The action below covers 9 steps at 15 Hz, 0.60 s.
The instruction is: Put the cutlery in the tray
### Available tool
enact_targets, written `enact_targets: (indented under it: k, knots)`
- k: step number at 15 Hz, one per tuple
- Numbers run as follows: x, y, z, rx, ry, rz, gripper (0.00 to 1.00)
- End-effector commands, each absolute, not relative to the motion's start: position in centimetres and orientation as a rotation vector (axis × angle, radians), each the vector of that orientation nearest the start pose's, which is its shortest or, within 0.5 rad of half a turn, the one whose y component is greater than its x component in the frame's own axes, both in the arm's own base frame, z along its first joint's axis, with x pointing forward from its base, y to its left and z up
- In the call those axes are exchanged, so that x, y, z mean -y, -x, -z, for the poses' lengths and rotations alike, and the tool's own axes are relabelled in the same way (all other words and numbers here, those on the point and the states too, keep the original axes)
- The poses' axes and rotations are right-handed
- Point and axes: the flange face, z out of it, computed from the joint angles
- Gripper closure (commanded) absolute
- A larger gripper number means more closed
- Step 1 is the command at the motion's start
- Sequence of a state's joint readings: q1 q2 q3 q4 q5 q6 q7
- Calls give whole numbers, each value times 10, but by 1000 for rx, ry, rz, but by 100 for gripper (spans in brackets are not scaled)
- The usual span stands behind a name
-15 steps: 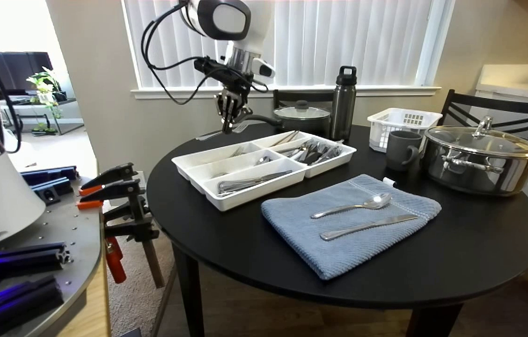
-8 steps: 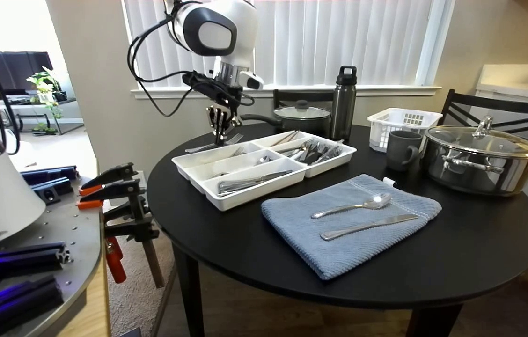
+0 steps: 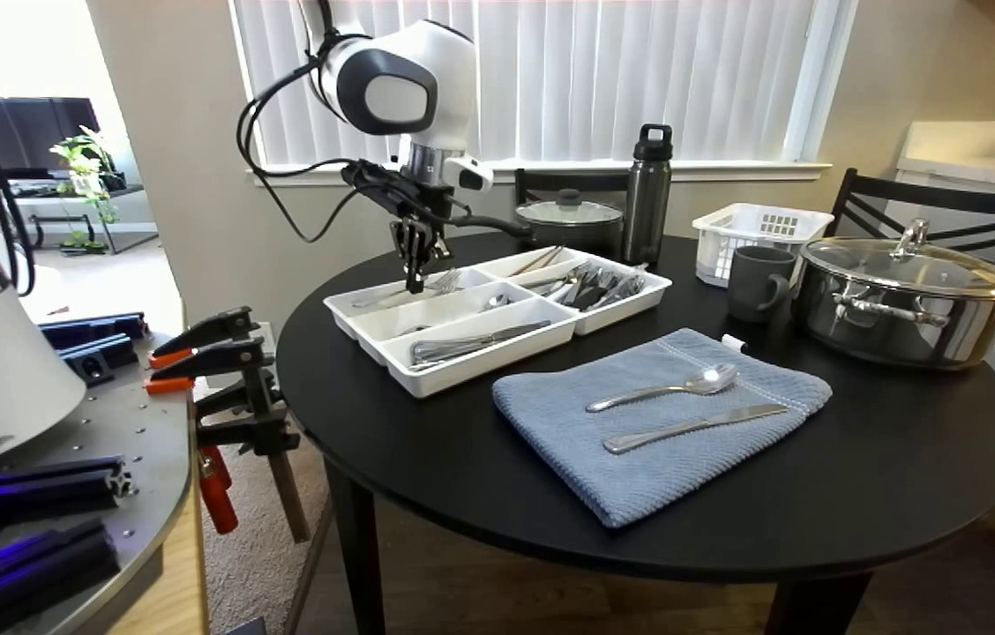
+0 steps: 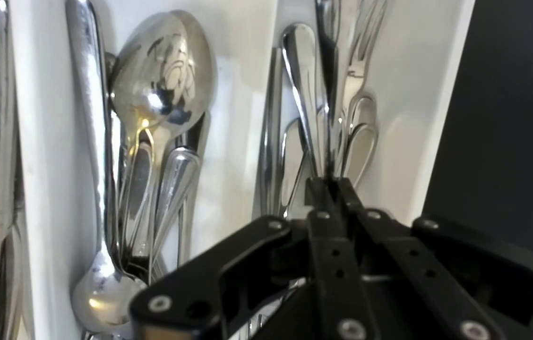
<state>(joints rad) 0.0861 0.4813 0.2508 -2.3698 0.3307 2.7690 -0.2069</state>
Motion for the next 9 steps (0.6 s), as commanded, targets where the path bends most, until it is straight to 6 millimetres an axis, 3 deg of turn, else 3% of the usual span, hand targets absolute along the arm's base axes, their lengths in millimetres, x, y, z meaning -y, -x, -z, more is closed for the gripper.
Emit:
enact_targets:
  k: [1, 2, 5, 9]
  knots:
    - [-156, -461, -124, 194, 2898, -72, 69]
    - [-156, -461, -125, 192, 2899, -67, 68]
    - [-148, -460, -138, 219, 2906, -62, 49]
    - [-128, -462, -177, 186, 2906, 37, 25]
